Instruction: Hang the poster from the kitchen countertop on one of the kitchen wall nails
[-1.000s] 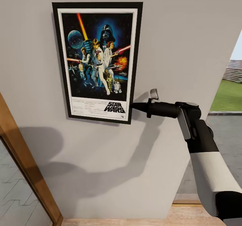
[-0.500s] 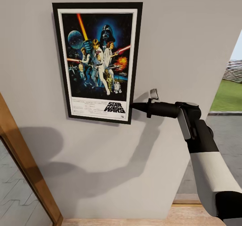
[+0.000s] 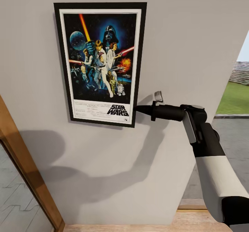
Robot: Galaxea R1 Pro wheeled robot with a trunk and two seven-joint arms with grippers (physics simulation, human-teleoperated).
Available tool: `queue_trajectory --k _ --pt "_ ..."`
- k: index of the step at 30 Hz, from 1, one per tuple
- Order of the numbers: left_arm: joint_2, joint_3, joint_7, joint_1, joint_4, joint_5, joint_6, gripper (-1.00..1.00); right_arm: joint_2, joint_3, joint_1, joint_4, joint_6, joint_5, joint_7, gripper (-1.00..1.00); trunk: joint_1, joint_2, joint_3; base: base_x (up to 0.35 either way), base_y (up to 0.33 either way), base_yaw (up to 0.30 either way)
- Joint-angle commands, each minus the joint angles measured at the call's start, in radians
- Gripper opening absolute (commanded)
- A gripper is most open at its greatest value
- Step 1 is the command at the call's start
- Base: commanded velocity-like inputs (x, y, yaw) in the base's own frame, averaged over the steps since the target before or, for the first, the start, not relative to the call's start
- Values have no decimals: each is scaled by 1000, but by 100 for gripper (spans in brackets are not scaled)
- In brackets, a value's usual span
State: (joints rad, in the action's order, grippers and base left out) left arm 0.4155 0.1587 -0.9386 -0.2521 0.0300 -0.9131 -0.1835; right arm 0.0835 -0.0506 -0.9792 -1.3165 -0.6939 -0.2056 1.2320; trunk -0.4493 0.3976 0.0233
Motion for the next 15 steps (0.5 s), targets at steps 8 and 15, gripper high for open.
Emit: queue_trajectory --k 8,15 --pt "0 8 -2 -1 -1 -6 -7 100 1 -2 -1 0 -10 -9 1 -100 -1 2 2 0 0 0" --pt "0 8 -2 -1 -1 -6 -7 100 1 -2 -1 0 -10 -9 1 -100 -1 2 2 0 0 0"
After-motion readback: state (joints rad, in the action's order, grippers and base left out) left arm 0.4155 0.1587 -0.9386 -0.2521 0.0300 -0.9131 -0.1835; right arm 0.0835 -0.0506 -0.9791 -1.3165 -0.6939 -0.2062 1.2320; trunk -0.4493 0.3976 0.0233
